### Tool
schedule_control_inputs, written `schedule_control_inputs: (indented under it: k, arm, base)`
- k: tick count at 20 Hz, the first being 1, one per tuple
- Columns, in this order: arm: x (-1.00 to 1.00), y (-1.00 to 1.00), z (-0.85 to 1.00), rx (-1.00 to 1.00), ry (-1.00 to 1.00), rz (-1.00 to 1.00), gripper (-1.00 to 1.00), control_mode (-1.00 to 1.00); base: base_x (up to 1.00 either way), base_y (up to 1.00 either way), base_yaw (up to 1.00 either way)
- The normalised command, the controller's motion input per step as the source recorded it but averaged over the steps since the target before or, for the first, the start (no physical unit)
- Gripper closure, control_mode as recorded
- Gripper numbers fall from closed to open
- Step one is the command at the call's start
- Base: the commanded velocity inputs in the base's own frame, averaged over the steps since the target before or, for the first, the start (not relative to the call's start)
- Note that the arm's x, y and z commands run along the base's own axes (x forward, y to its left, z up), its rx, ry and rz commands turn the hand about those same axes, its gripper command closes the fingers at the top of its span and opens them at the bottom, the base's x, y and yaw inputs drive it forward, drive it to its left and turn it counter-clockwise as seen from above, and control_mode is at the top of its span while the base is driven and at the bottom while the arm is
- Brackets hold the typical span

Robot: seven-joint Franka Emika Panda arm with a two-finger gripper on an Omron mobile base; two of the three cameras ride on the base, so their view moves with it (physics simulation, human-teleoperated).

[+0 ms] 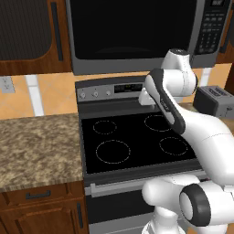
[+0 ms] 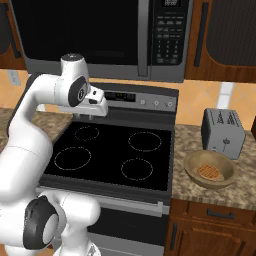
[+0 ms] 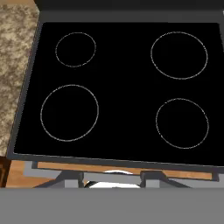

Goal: Open the microwave, place the bowl with waffle inside the microwave, then close the microwave door and turn it on.

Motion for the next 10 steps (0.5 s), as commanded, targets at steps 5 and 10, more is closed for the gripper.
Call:
schedule_control_inputs:
  k: [5,10]
  arm:
    - [-0.34,-0.16,0.22,0.00,-0.25,-0.01,-1.00,-1.00]
    - [-0.67,-0.48,0.50,0.00,-0.44,-0.04,-1.00,-1.00]
  base:
    - [0.00,0.00,0.00]
    - [0.00,0.00,0.00]
